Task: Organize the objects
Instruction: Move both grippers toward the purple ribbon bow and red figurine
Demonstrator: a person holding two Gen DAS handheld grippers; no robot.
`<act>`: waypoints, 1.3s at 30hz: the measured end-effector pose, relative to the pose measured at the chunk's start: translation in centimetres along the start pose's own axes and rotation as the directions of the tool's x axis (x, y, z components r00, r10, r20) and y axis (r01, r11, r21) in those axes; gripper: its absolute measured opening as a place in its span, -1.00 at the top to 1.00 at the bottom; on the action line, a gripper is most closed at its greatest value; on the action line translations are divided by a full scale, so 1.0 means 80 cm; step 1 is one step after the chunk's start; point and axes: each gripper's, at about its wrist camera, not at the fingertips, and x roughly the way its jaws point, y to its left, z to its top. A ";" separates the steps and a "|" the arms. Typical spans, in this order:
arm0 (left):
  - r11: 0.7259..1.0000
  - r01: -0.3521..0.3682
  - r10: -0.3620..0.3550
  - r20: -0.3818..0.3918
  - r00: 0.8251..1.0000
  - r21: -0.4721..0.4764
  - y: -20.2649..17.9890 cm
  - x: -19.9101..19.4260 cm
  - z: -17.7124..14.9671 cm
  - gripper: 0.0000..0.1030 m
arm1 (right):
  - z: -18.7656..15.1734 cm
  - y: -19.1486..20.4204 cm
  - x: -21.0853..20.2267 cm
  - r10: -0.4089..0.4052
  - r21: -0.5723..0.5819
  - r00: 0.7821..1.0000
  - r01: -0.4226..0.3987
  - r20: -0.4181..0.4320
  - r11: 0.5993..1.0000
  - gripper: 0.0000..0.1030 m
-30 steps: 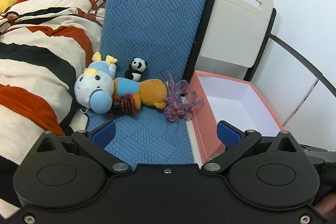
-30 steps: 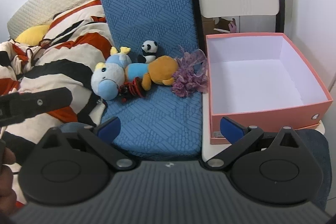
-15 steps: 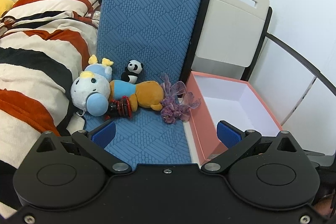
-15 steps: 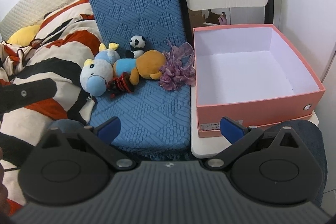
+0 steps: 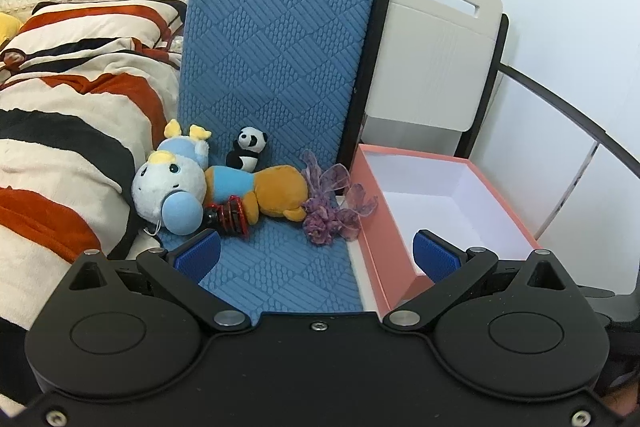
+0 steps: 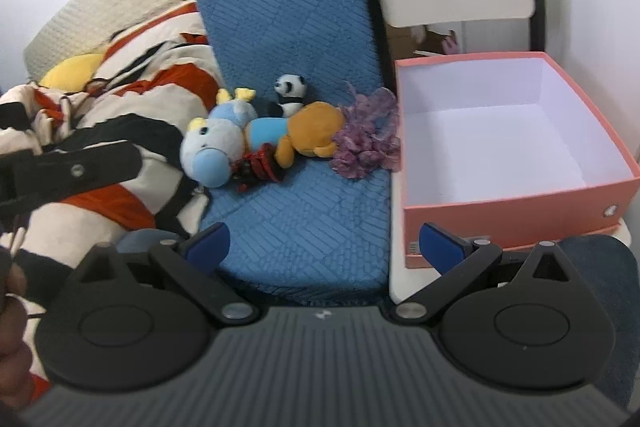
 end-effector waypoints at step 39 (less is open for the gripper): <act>0.991 -0.026 0.016 -0.076 0.997 -0.132 0.036 0.100 -0.014 -0.99 | -0.015 -0.019 0.068 -0.008 -0.040 1.000 0.008 -0.011 0.999 -1.00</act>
